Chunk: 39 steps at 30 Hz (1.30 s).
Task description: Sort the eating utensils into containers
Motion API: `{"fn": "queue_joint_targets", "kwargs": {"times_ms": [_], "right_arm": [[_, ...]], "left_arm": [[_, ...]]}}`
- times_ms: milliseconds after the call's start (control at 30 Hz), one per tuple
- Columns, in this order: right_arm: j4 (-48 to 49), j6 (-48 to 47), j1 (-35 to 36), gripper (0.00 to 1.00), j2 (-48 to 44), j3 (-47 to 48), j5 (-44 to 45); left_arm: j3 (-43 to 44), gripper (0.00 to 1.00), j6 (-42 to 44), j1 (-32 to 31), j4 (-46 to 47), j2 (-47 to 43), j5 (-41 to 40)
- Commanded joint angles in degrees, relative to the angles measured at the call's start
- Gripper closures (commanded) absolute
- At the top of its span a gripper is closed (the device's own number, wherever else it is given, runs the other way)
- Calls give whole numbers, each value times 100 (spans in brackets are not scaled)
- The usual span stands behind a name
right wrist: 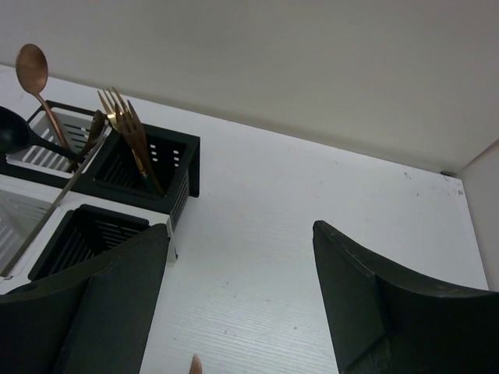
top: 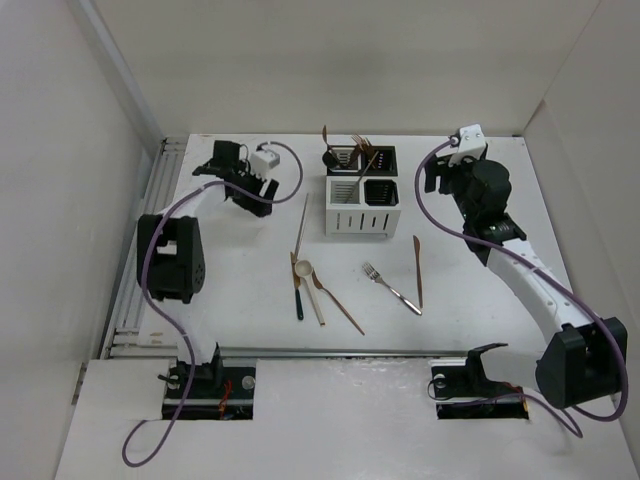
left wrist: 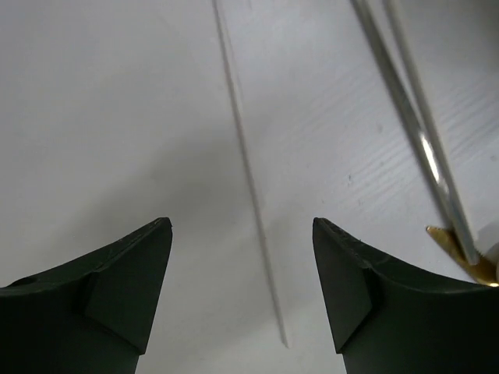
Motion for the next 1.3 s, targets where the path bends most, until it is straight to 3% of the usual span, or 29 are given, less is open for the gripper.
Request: {"fn": "queue_joint_targets", "kwargs": {"times_ms": [0, 200, 400, 600, 867, 900, 1267], "right_arm": [[181, 64, 76, 20, 7, 227, -25], [128, 11, 76, 20, 60, 280, 28], [76, 11, 76, 20, 166, 394, 142], [76, -41, 76, 20, 166, 394, 247], [23, -41, 76, 20, 113, 447, 353], [23, -41, 76, 20, 113, 447, 353], [23, -94, 76, 20, -107, 386, 520]], "left_arm": [[238, 30, 350, -31, -1047, 307, 82], [123, 30, 236, -31, -818, 641, -207], [176, 43, 113, -311, -818, 1001, -700], [89, 48, 60, -514, -932, 1055, -1148], [299, 88, -89, -567, -1258, 1564, -1150], [299, 100, -89, -567, -1258, 1565, -1070], [773, 100, -844, -101, -1083, 986, 36]]}}
